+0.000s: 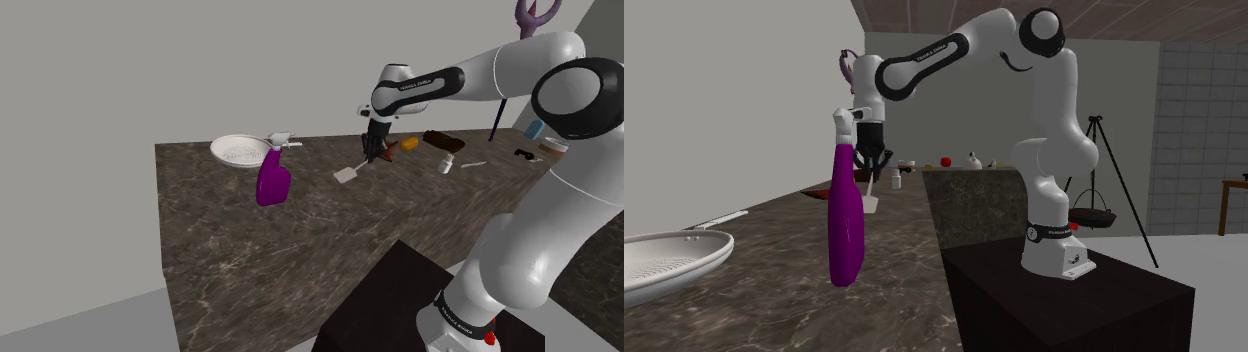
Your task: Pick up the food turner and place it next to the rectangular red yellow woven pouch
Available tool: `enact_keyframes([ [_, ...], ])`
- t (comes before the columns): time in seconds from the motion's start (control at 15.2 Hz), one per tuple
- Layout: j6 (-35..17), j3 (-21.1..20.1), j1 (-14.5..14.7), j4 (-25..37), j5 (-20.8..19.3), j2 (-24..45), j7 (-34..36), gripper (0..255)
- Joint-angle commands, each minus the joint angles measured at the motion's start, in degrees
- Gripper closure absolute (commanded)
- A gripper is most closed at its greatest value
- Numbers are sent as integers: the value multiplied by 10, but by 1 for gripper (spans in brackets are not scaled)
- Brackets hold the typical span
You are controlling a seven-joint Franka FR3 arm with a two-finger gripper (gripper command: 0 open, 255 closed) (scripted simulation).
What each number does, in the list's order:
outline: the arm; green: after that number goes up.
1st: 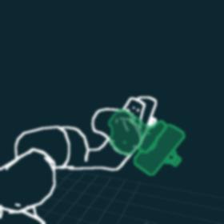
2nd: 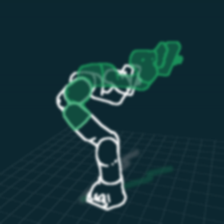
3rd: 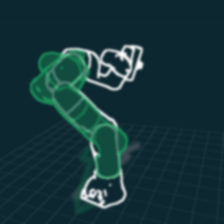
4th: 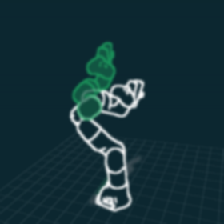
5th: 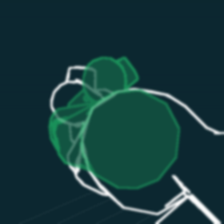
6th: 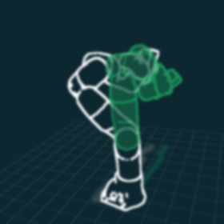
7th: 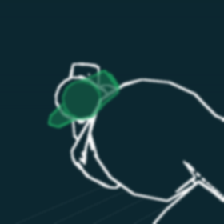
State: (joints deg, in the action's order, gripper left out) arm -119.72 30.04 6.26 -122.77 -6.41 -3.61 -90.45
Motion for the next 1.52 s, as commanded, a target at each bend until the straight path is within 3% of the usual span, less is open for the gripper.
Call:
enact_keyframes([
  [0.0,2,16,-11,38,21,37,-40,255],
  [0.46,25,44,-67,163,97,154,-153,255],
  [1.45,-74,32,-78,107,133,206,-173,255],
])
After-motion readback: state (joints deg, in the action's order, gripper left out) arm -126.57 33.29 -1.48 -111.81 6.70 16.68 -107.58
